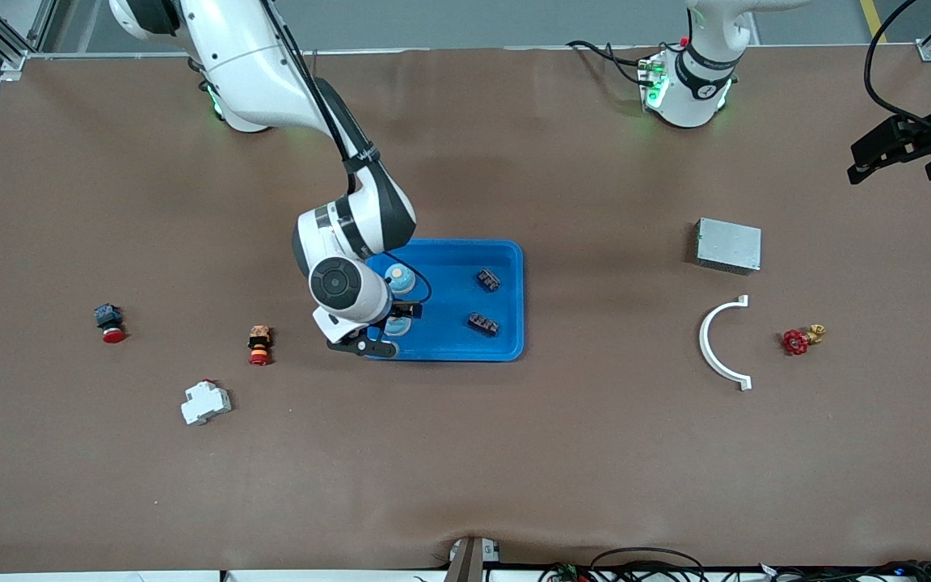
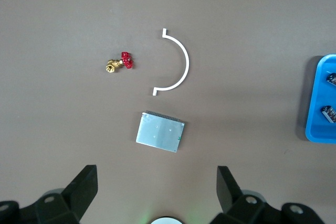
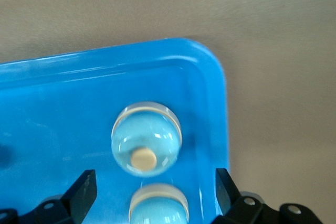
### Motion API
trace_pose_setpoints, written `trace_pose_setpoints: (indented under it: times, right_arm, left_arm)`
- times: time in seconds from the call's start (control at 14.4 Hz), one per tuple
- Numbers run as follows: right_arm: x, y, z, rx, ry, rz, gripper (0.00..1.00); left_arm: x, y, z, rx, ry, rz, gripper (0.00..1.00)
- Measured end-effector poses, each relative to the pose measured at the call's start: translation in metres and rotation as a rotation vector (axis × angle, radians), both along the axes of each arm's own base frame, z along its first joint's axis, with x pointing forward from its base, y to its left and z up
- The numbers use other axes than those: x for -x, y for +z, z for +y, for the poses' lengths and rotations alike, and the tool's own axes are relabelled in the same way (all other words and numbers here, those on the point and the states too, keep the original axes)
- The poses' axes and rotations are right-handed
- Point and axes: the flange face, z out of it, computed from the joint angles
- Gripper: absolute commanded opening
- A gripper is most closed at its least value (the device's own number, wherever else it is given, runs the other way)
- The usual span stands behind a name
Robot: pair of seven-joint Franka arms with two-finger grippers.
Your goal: Place electrolytic capacitor and blue bell in tray
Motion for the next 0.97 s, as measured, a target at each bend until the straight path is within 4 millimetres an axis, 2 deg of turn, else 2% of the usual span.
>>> trace_pose_setpoints:
  times: [0.14,0.21,0.35,0.49,0.62,0.83,0.97]
  right_arm:
    - [-0.006,0.044,-0.014,-0.006,0.027,0.011,1.0]
    - [-0.01,0.072,-0.026,-0.003,0.054,0.005,1.0]
    - [-0.015,0.127,-0.059,-0.002,0.109,-0.008,1.0]
    - [-0.016,0.169,-0.096,-0.019,0.145,-0.003,1.0]
    - [-0.014,0.195,-0.133,-0.041,0.156,0.003,1.0]
    - [-0.012,0.224,-0.187,-0.021,0.134,0.0,1.0]
    - [-0.011,0.248,-0.219,-0.006,0.116,-0.026,1.0]
  left_arm:
    - [0.0,0.0,0.0,0.0,0.0,0.001,1.0]
    - [0.0,-0.001,0.0,0.0,0.0,0.001,1.0]
    - [0.0,-0.002,-0.002,0.0,-0.005,0.003,1.0]
    - [0.0,-0.003,-0.01,-0.001,-0.015,0.005,1.0]
    - [0.001,-0.003,-0.021,-0.003,-0.013,0.006,1.0]
    - [0.003,-0.005,-0.041,-0.007,-0.005,0.008,1.0]
    - [0.003,-0.005,-0.046,-0.008,0.004,0.006,1.0]
